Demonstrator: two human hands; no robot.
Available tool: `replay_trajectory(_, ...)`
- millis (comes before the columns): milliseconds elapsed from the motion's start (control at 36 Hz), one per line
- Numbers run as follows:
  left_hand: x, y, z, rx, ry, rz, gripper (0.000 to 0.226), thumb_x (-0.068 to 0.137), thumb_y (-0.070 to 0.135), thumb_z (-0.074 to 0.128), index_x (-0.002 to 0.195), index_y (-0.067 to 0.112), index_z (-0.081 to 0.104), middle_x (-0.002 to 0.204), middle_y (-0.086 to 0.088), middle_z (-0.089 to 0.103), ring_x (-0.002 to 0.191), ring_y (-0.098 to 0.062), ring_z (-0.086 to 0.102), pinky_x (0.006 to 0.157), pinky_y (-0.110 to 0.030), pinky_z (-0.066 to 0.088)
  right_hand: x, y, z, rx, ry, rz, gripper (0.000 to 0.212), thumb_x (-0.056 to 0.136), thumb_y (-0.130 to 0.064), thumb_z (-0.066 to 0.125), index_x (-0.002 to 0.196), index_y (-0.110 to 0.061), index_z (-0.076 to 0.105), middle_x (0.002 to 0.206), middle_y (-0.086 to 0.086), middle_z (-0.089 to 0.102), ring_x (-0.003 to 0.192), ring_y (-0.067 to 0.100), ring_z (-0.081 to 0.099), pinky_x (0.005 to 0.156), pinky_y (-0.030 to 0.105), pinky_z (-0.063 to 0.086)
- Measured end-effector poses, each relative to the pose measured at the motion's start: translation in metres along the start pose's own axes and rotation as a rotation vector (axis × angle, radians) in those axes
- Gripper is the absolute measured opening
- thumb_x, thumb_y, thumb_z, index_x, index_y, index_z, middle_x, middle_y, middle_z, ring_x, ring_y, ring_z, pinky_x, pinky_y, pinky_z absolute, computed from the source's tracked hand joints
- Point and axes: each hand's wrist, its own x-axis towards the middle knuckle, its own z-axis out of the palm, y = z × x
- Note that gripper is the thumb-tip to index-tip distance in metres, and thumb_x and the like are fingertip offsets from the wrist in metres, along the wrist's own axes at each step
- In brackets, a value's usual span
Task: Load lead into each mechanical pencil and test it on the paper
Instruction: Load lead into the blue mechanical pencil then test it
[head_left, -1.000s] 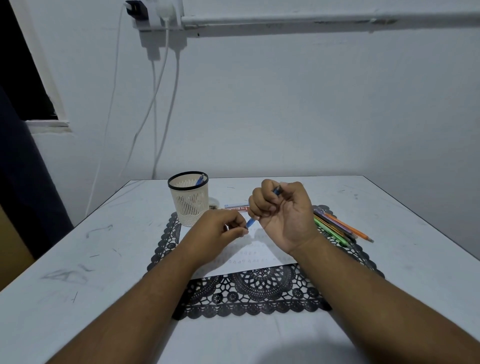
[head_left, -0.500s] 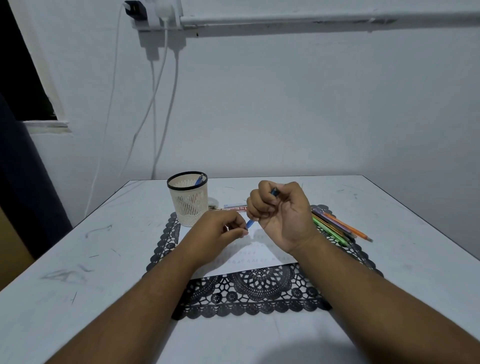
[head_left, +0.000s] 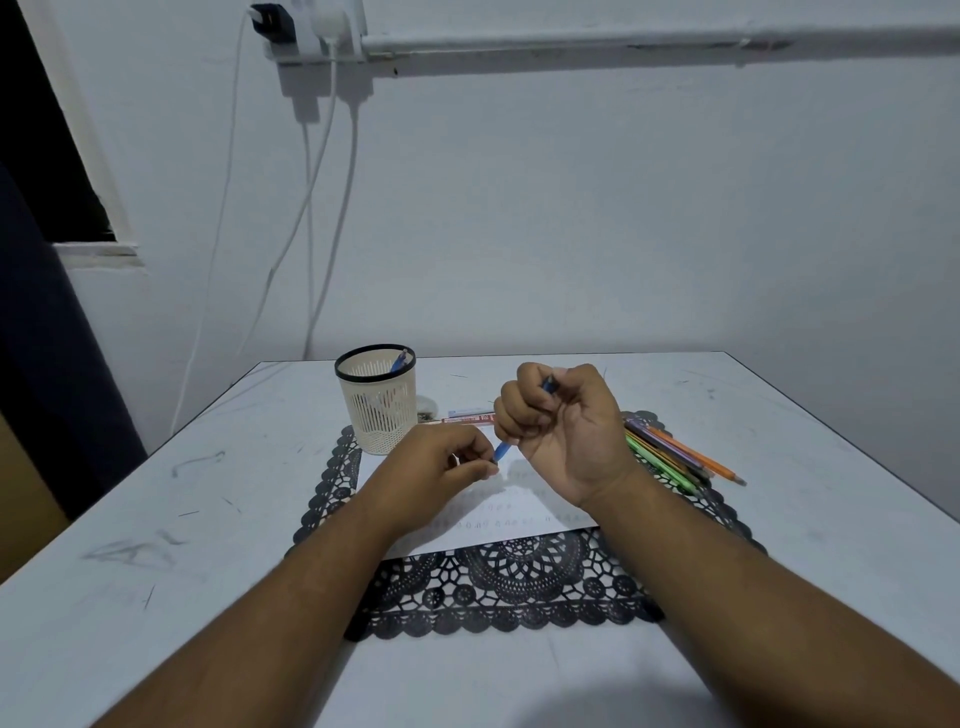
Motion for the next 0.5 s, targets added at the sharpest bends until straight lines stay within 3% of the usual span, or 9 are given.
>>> replay_trajectory(139,0.0001,-0.0011,-0.0005,-0.011,0.006,-0.014,0.008,0.091,0.019,0.078,0.085,0.024,0.075,0.082,0.016,0.070,0.071,-0.005,0.060,0.066,-0.022,0.047,-0.0002,-0.0007,-0.0004,0.007,-0.001,-0.001,0.029,0.085,-0.034,0.044,0.061,-0.020,0.039,0.059,0.001,0.026,0.060,0.018,0.020,0.058,0.033,0.026)
replay_trajectory(333,0.0006,0.0003,-0.0007,0.002,0.020,-0.006,0.005,0.091,0.018,0.077,0.087,0.019,0.076,0.082,0.014,0.070,0.071,-0.005,0.060,0.064,-0.014,0.044,-0.0001,-0.0003,-0.0009,0.045,0.045,-0.005,0.030,0.084,-0.037,0.050,0.064,-0.016,0.043,0.060,0.002,0.029,0.061,0.020,0.020,0.061,0.035,0.024)
replay_trajectory(417,0.0001,0.0010,-0.0016,0.005,0.039,-0.031,0.006,0.092,0.019,0.076,0.087,0.021,0.077,0.083,0.017,0.072,0.075,-0.006,0.064,0.066,-0.015,0.048,0.0008,0.0005,-0.0004,0.067,0.114,-0.012,0.028,0.085,-0.037,0.052,0.069,-0.014,0.049,0.062,0.003,0.035,0.060,0.020,0.033,0.063,0.034,0.034)
replay_trajectory(500,-0.0002,0.0013,-0.0027,-0.014,0.065,-0.058,0.007,0.093,0.020,0.075,0.087,0.024,0.076,0.082,0.016,0.073,0.075,-0.007,0.066,0.068,-0.018,0.051,0.0019,0.0019,-0.0042,0.093,0.159,-0.019,0.037,0.096,-0.036,0.042,0.072,-0.012,0.056,0.069,0.008,0.046,0.069,0.025,0.050,0.073,0.038,0.046)
